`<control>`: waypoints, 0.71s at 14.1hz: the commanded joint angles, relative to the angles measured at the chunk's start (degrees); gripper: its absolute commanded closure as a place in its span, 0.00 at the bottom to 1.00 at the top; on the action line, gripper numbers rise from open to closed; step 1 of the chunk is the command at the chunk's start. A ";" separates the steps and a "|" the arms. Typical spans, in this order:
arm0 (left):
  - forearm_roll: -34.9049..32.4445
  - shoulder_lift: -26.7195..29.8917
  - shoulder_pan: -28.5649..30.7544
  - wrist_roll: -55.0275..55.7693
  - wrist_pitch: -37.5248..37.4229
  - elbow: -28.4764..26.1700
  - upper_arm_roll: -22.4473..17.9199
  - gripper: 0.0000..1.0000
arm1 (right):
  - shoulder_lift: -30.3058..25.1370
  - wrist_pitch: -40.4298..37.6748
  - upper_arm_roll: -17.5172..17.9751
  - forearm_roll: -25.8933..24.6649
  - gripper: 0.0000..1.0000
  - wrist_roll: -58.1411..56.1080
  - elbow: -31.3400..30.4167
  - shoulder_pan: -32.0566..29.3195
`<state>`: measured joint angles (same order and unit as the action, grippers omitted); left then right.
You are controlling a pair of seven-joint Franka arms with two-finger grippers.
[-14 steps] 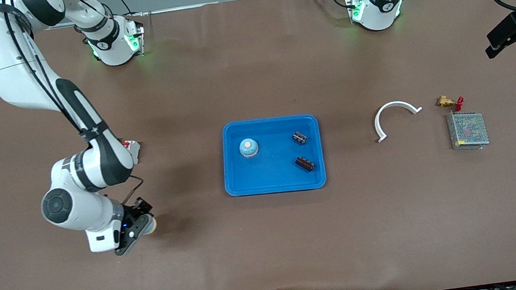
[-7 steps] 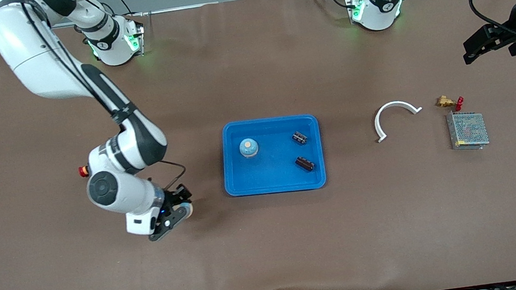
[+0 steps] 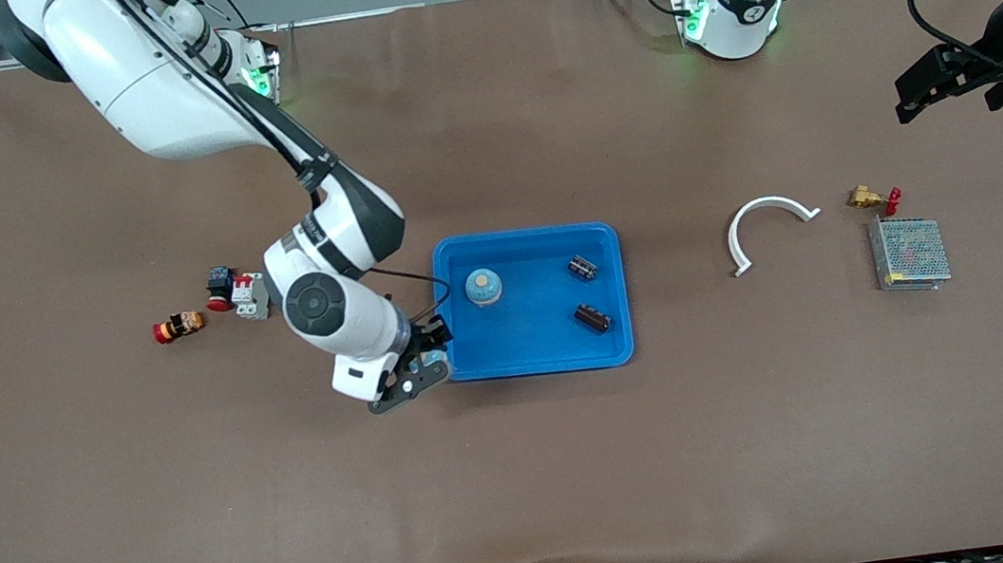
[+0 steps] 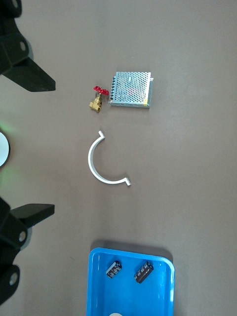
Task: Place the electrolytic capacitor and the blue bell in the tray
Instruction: 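Carry the light-blue bell over the tray with the right gripper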
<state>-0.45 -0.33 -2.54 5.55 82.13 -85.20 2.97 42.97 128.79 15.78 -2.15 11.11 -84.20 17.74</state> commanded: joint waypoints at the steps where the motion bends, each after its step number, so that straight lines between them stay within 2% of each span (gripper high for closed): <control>1: 1.07 0.77 0.26 -1.24 -0.30 0.03 -0.34 0.00 | -0.96 -0.12 -0.66 -0.66 0.54 5.22 -0.26 2.29; 7: 0.63 0.77 0.35 -2.20 0.22 -0.06 -0.34 0.00 | -0.08 1.90 -1.01 -2.16 0.54 12.00 -0.17 5.46; 10: 0.54 0.68 0.08 -2.56 0.49 0.03 -0.34 0.00 | 0.27 3.30 -2.41 -2.07 0.54 12.97 -0.09 7.39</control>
<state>-0.45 -0.31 -2.39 4.23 82.33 -85.18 2.93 43.19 130.91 14.87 -3.38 22.16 -84.35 23.45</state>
